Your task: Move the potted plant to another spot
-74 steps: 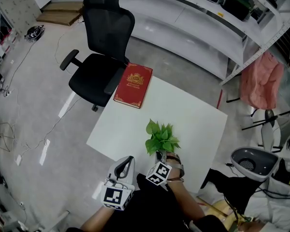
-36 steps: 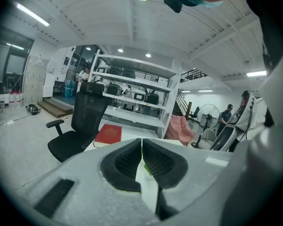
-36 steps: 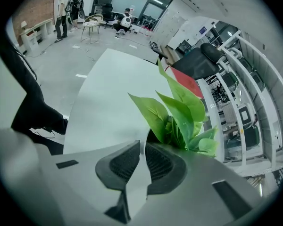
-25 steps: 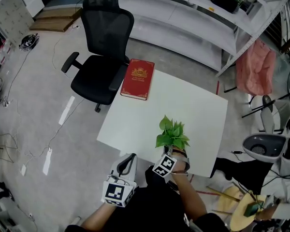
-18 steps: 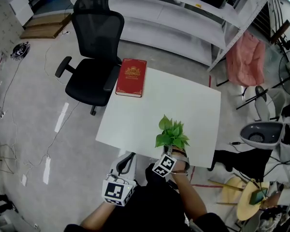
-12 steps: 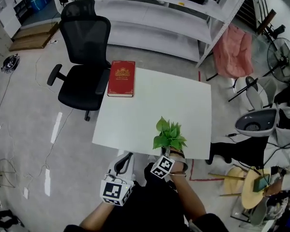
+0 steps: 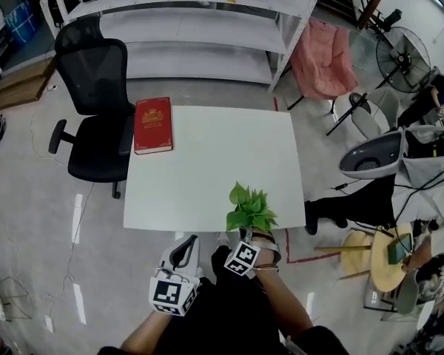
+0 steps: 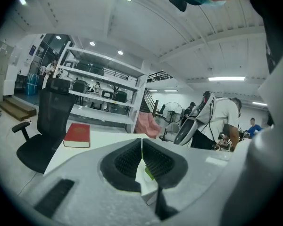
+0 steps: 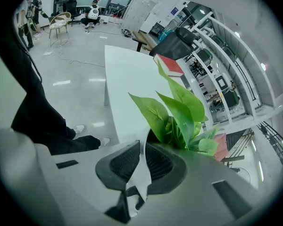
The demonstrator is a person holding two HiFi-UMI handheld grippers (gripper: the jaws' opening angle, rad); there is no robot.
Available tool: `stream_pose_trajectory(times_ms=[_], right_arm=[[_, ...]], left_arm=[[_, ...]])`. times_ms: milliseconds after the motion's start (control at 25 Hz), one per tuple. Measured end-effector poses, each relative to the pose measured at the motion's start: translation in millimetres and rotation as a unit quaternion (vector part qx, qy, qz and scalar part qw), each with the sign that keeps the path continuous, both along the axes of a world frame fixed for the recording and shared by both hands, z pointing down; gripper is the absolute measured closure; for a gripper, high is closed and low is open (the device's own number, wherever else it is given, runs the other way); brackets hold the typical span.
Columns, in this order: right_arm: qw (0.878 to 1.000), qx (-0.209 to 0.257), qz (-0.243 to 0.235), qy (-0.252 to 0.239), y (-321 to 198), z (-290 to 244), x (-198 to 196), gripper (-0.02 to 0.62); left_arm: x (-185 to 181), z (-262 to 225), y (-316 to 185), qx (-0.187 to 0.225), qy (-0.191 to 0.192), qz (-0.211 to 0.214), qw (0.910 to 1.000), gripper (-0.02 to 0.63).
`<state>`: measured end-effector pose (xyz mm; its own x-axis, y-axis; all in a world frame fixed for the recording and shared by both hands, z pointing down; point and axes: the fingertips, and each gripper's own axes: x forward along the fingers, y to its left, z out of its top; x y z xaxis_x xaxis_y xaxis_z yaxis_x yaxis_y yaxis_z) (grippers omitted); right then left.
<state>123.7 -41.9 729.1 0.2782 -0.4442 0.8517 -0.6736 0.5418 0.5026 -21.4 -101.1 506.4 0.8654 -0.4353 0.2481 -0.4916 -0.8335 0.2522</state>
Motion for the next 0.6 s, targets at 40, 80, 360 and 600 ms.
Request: stream_pose_trajectory(times_ms=[40,80,360,600], right_arm=[[1.0,0.0,0.002,0.0,3,1,4,0.561],[1.0,-0.001,0.003,-0.001,6,3,7,0.561],[1.0,-0.003,0.007,-0.008,16,14,22,0.561],[1.0,-0.006,0.001,-0.011,16,23,26,0.561]], left_arm=[[4,0,2,0.0,0.0,0.003,1.0,0.584],[8,-1,4,0.001,0.0,0.005,1.0,0.584],[31,-2,10,0.005,-0.006,0.015,0.9999,0.584],[47,-1,9,0.004,-0.012,0.021,0.9997,0.584]])
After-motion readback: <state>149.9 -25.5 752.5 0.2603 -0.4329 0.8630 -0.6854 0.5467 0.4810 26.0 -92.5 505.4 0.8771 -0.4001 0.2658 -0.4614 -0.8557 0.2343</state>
